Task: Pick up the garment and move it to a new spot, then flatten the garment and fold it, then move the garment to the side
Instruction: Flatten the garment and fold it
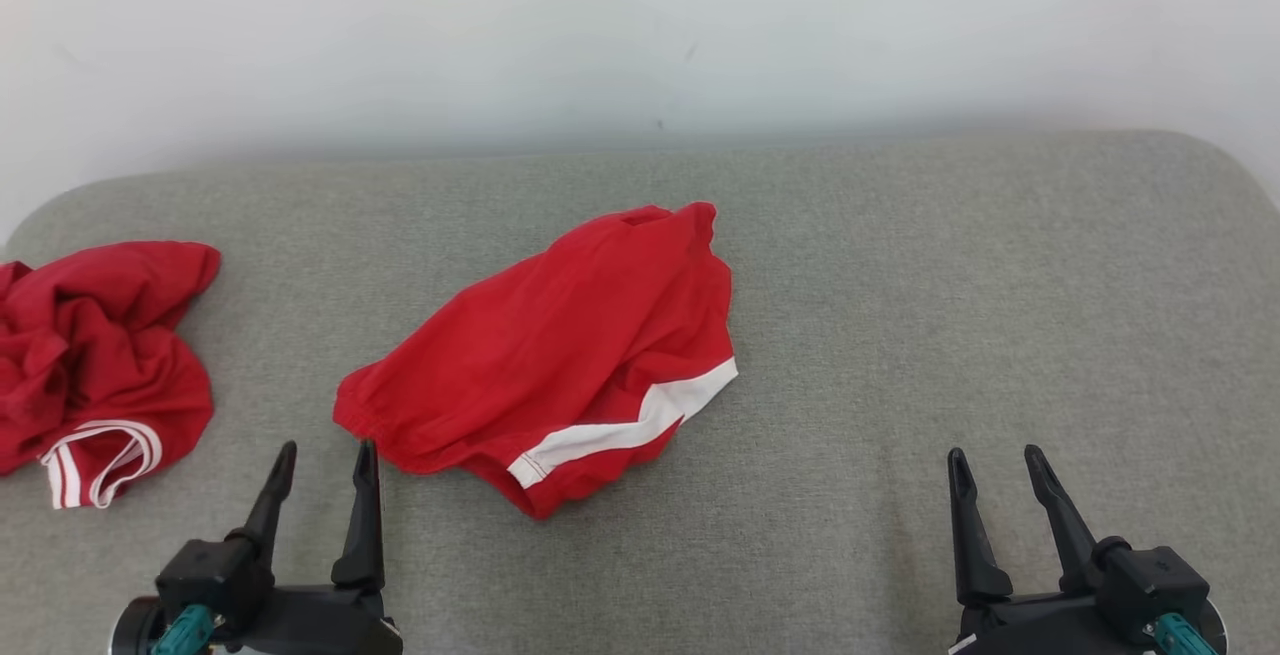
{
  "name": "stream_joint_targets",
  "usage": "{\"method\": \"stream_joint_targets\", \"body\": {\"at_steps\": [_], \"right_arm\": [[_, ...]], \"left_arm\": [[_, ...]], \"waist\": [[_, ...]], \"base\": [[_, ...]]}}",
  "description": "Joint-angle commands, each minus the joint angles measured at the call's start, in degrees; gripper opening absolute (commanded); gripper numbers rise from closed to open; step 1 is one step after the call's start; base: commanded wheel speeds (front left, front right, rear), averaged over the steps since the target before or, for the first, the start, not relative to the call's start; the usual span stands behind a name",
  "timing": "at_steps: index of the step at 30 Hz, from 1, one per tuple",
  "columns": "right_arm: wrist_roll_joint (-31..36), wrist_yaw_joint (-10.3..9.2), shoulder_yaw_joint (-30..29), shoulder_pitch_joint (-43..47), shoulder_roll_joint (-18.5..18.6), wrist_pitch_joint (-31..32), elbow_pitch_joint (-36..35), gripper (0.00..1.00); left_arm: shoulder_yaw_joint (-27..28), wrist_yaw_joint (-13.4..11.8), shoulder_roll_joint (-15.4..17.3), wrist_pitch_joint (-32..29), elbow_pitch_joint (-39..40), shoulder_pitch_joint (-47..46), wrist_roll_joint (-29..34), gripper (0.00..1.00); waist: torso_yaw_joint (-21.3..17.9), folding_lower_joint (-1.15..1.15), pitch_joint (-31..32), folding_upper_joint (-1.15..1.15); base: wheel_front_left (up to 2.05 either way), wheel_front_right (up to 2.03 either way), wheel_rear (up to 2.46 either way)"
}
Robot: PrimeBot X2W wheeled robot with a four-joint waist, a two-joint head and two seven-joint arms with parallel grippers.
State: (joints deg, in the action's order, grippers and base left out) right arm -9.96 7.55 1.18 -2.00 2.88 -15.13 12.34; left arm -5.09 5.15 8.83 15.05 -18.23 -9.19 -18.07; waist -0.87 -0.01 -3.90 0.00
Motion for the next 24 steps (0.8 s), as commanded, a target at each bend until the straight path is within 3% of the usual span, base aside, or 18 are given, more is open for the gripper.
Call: {"method": "stream_joint_targets", "body": {"at_steps": [1, 12, 24], "right_arm": [[0.5, -0.13, -0.2, 0.7, 0.0, 0.0, 0.0, 1.00], [0.7, -0.13, -0.5, 1.2, 0.0, 0.0, 0.2, 1.00], [1.7, -0.13, -0.4, 0.8, 0.6, 0.0, 1.2, 1.00]], "left_arm": [[0.8, 0.2, -0.6, 0.2, 1.8, 1.2, 0.6, 1.00], [6.2, 0.9, -4.5, 0.2, 13.0, 7.5, 5.5, 1.00], [6.6, 1.8, -5.8, 0.2, 13.3, 9.5, 6.5, 1.00]], "waist": [[0.5, 0.01, 0.4, 0.00], [1.5, 0.01, 1.2, 0.00], [2.8, 0.01, 0.2, 0.00]], "base": [[0.00, 0.00, 0.00], [0.00, 0.00, 0.00], [0.00, 0.00, 0.00]]}}
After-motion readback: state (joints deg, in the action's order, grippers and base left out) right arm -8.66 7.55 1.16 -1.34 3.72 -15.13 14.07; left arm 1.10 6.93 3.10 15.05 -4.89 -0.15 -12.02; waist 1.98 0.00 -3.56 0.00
